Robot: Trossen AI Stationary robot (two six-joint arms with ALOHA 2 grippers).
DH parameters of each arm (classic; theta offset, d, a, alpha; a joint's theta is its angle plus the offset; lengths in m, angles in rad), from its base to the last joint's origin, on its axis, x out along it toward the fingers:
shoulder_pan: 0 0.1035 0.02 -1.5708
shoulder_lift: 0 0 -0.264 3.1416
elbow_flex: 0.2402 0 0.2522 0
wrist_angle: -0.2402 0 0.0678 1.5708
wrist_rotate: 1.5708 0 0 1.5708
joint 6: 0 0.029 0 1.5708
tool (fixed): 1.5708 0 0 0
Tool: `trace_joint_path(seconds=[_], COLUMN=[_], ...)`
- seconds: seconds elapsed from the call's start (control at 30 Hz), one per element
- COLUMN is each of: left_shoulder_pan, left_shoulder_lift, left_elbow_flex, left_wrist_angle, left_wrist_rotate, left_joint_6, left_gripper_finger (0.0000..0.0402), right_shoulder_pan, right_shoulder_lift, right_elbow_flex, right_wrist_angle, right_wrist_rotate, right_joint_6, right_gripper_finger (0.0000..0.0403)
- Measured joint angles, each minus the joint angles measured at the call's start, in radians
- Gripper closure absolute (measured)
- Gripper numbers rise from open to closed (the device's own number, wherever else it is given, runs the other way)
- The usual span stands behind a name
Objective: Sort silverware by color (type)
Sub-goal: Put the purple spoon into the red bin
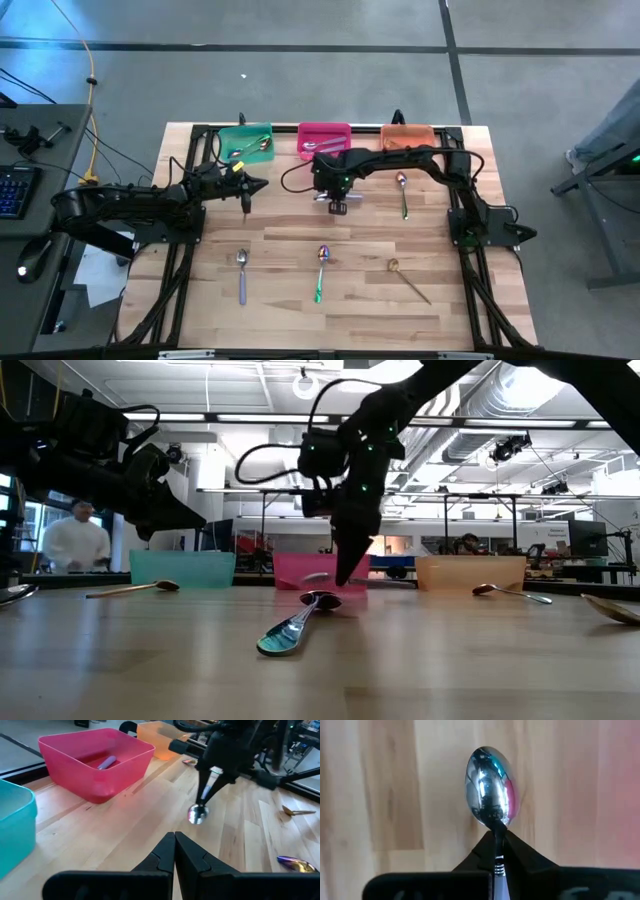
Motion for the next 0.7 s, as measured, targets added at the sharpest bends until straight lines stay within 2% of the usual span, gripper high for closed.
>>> trace_joint_path(seconds=[0.23, 0.43, 0.57, 0.7], left_shoulder_pan=[0.0, 0.0, 0.0, 0.0], left_shoulder_lift=[0.0, 0.0, 0.0, 0.0], left_elbow_flex=[0.0, 0.0, 0.0, 0.0], left_wrist_angle=[0.0, 0.0, 0.0, 0.0], left_wrist_rotate=[-0.004, -0.004, -0.004, -0.004], left_joint_6=[0.001, 0.01, 0.011, 0.012], left_gripper_finger=[0.0401, 0.0401, 0.0401, 0.0401], right_shoulder_pan=[-0.006, -0.059, -0.131, -0.216], right_shoulder_lift=[0.0, -0.002, -0.002, 0.001], right_elbow_flex=[0.135, 0.319, 0.407, 0.411], right_wrist_angle=[-0.079, -0.186, -0.163, -0.08], right_wrist_rotate=[-0.025, -0.017, 0.002, -0.002], right_joint_6=[-0.041, -0.076, -0.111, -0.152], right_gripper_finger=[0.0402, 0.0402, 0.0402, 0.0402])
